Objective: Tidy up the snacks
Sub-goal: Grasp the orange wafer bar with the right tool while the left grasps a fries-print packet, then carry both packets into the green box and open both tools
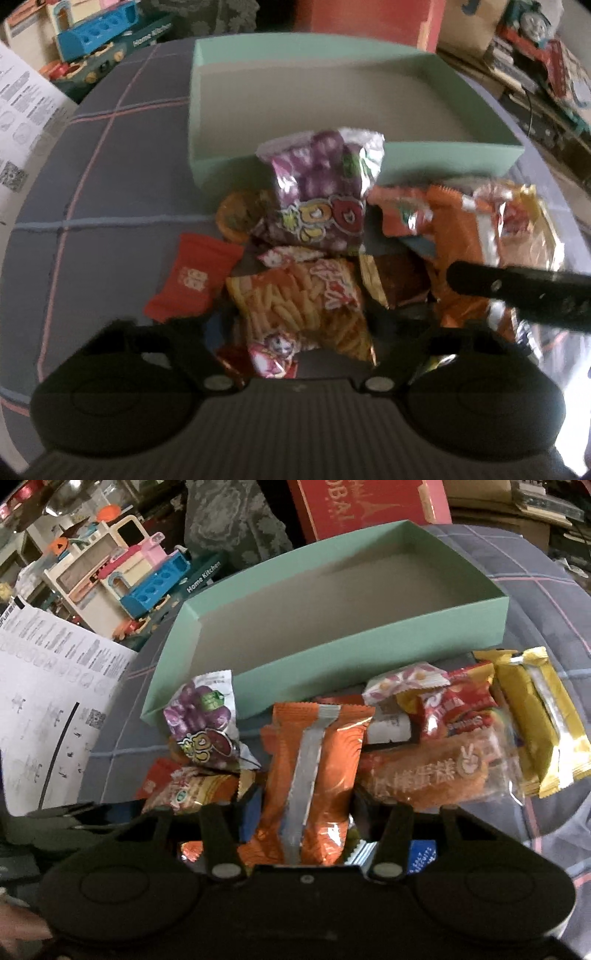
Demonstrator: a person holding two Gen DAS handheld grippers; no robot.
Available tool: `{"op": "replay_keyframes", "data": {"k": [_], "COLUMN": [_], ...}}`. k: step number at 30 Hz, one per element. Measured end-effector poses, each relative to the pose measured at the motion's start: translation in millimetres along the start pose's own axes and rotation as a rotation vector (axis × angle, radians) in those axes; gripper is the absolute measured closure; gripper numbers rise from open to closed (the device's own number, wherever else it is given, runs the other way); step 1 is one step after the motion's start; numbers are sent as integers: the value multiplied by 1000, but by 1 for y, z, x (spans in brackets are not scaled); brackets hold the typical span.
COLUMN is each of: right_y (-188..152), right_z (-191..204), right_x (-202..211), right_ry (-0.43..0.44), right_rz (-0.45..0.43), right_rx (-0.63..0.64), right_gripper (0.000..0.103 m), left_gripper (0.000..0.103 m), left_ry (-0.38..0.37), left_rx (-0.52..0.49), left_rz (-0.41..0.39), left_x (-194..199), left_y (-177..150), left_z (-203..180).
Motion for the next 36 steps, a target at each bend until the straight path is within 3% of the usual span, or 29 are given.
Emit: {"op": "replay_keyframes", "data": {"k": [4,14,20,26,36], "right_y": [2,18,53,114,190], "right_z": [-3,9,15,25,41], "right_x": [6,24,32,8,-76], "right_ry": [9,40,41,35,23], "right_rz": [-10,-70,-127,-142,-88], "right_rx": [-5,24,83,156,219], "right_gripper": [53,53,53,53,53], "left_gripper": [46,47,47,47,47], "left_ry": [0,-70,-47,9,73], "left_rx": [-4,42,46,7,-21], "left_rz": [-41,-147,-245,-262,-230], "left_x": [8,68,88,57,-27], "left_y": [-7,7,47,111,201], "left_z": [-1,14,27,38,41]}}
Point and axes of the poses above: each gripper's, at about its wrist camera, not at the fingertips, and x roughly against the way its jaws point, z to its left, y to its top, the point moved 3 cm from there along -x, roughly the way its jaws point, and after that the axes turned 4 degrees about -z, right-handed, at the moved point
